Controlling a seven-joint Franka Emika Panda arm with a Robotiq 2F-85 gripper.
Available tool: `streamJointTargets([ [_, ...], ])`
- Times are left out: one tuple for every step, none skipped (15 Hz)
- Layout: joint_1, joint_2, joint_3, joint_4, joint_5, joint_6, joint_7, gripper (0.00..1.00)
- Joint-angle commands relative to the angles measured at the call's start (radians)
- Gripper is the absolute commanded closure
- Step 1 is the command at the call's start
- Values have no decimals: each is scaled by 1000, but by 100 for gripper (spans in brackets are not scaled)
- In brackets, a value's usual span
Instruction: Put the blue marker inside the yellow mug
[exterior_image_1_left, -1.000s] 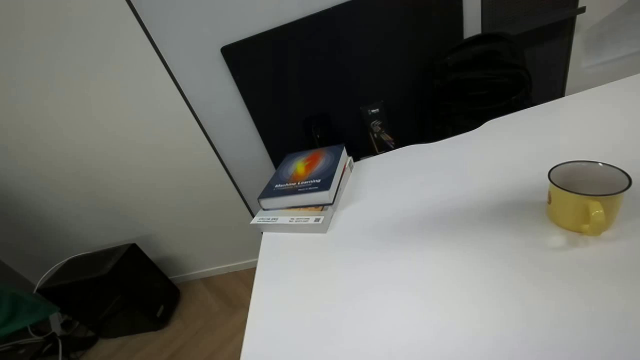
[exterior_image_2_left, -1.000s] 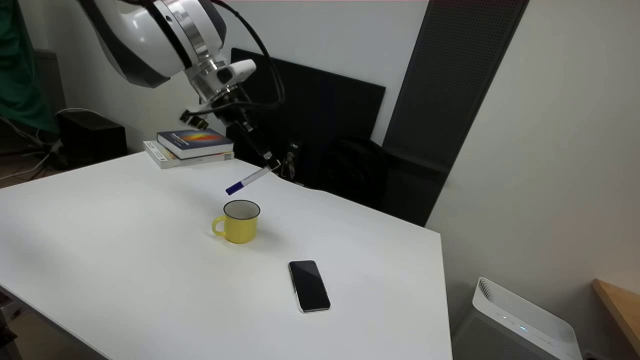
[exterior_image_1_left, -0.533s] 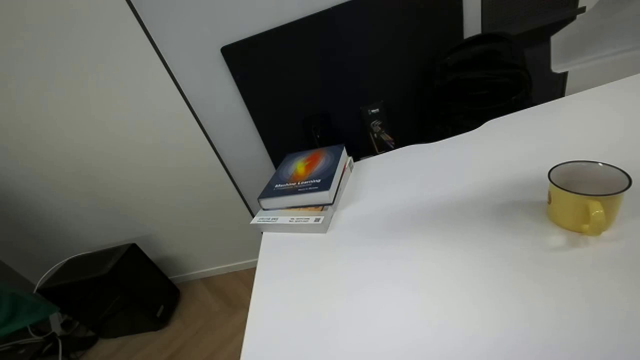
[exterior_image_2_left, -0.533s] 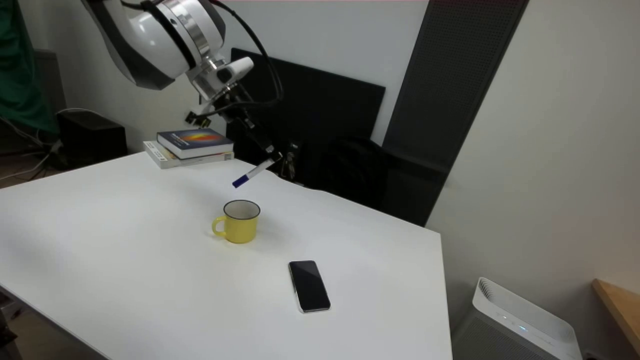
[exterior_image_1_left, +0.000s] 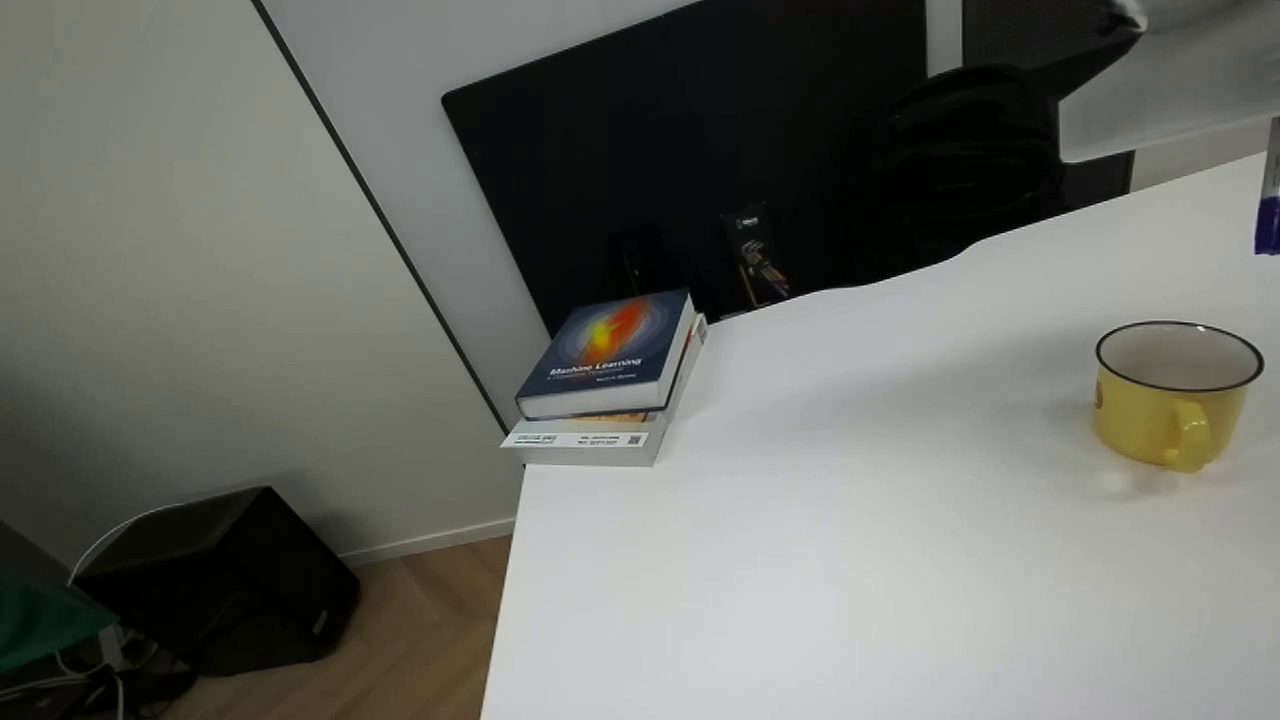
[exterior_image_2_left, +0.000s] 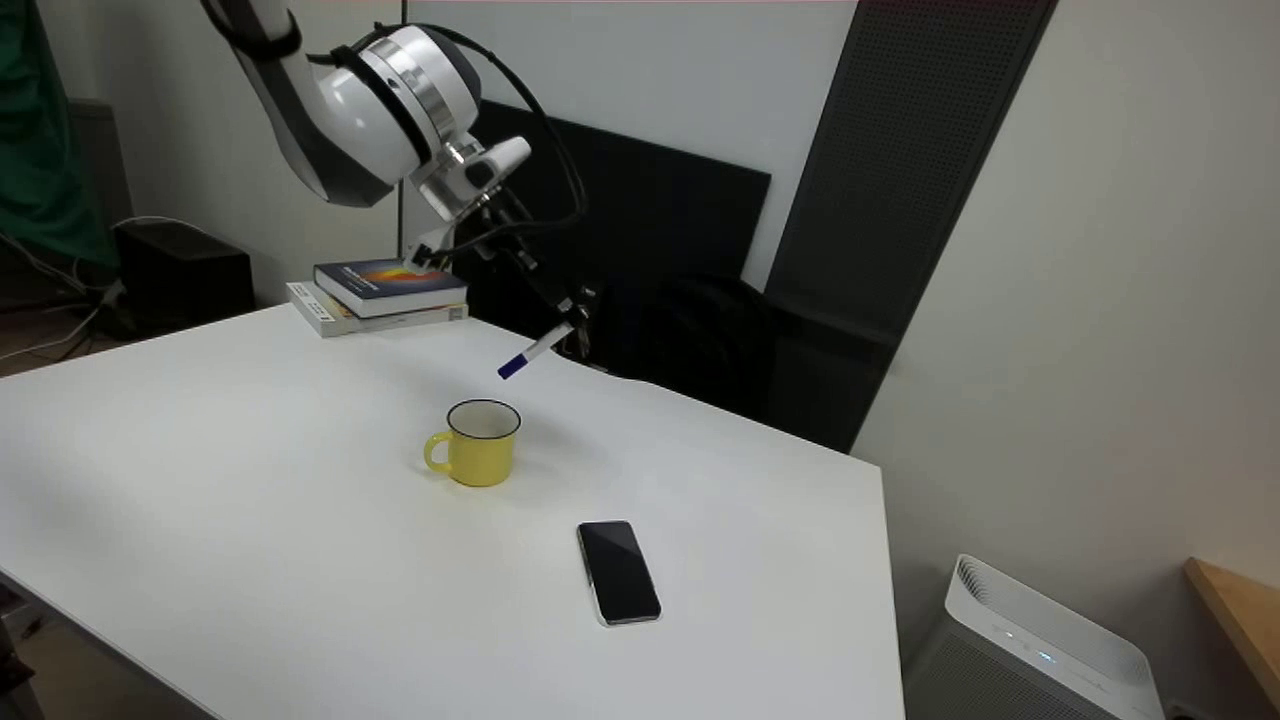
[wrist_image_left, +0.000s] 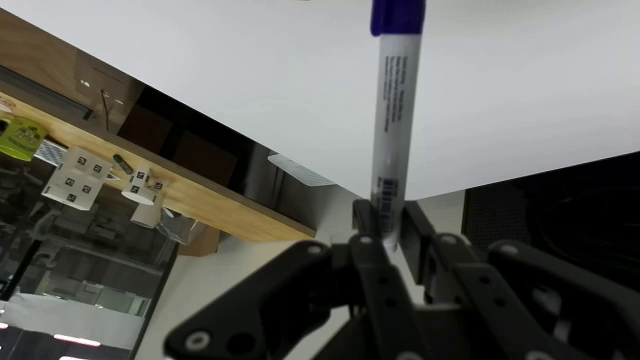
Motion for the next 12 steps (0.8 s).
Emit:
streamJointTargets([
  [-1,73,2,77,-68,-4,64,96],
  [2,89,4,90,-82,-7,69,96],
  [6,104,6,101,-95,-9,76,96],
  [9,117,8,111,-107,-13,80,96],
  [12,131,10,118,-117,-15,86,96],
  [14,142,12,126,-123,-16,90,96],
  [19,154,14,132,-130,-20,95,96],
  [22,164,17,138,-134,-23,97,96],
  [25,175,19,144,-138,-25,100,96],
  [31,186,22,151,-140,-30,103,96],
  [35,194,26,155,-141,-32,105,96],
  [41,202,28,160,-144,-35,106,96],
])
